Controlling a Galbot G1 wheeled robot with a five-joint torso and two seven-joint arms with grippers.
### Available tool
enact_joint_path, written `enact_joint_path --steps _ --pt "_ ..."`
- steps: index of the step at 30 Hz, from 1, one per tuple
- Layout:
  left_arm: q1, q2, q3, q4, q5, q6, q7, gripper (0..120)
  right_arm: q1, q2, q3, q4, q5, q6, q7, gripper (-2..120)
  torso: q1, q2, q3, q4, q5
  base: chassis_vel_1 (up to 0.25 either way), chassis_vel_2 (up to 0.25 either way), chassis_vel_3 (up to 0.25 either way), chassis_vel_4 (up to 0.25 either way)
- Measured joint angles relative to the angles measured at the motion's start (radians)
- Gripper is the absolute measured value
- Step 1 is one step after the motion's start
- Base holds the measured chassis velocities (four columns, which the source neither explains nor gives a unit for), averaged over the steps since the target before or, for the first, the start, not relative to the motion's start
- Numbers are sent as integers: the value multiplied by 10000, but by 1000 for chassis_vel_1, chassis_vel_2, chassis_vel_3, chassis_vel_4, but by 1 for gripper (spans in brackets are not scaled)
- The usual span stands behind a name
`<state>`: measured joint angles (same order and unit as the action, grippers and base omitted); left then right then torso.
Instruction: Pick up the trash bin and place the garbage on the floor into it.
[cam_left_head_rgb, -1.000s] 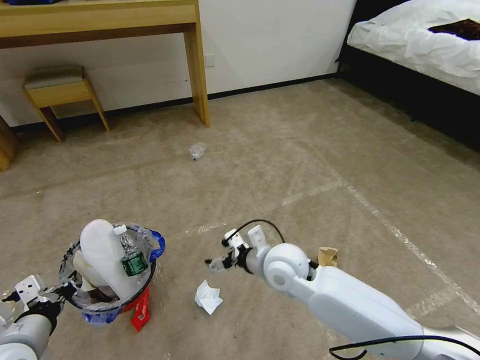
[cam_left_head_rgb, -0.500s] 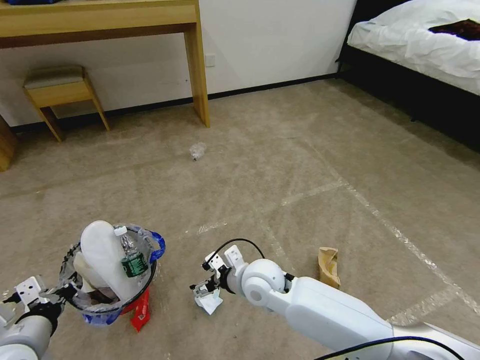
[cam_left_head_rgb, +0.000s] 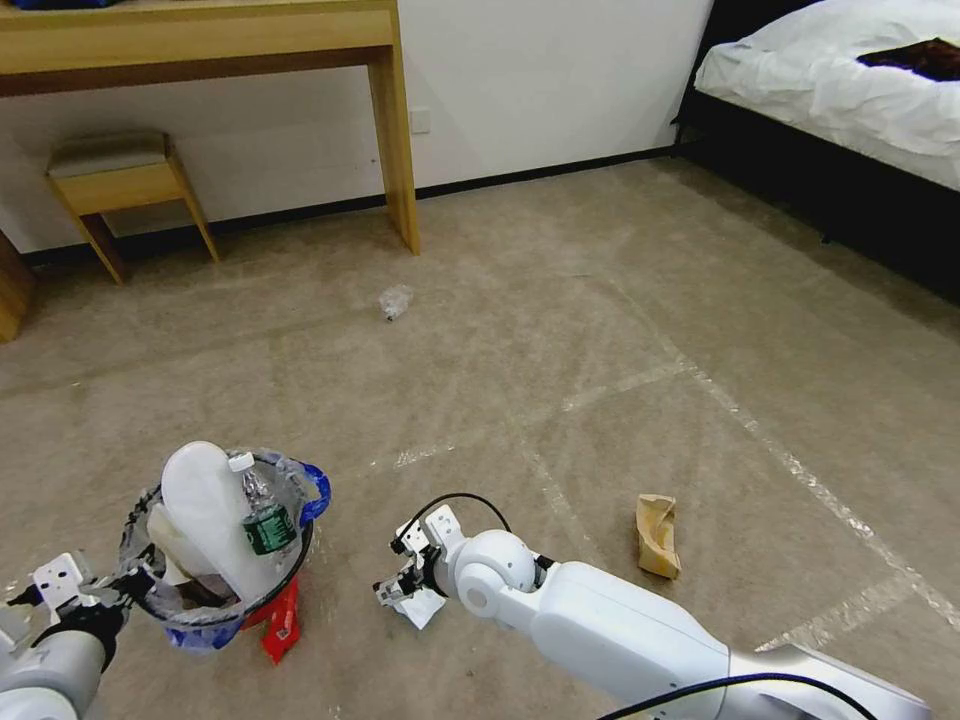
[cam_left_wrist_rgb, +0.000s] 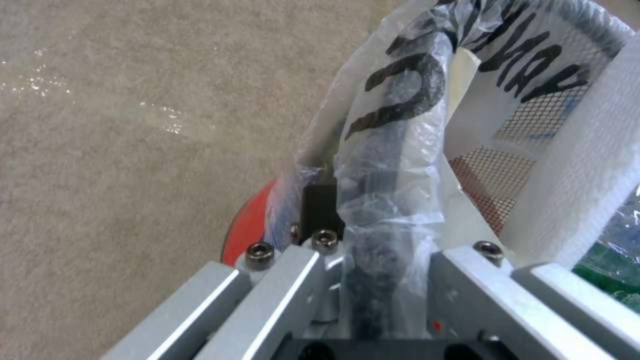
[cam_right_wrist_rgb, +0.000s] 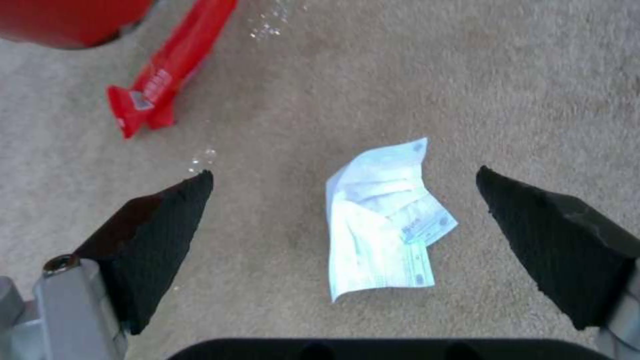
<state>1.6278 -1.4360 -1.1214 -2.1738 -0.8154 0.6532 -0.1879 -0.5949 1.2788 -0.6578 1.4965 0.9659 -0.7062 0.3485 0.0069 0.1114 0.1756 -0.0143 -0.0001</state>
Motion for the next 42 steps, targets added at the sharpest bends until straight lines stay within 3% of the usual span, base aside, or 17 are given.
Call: enact_joint_path --steps 42 --pt "78 -115 -33 -52 56 -29 14 1 -9 1219 -436 -3026 -736 925 -870 95 0 0 0 0 0 0 0 0 0"
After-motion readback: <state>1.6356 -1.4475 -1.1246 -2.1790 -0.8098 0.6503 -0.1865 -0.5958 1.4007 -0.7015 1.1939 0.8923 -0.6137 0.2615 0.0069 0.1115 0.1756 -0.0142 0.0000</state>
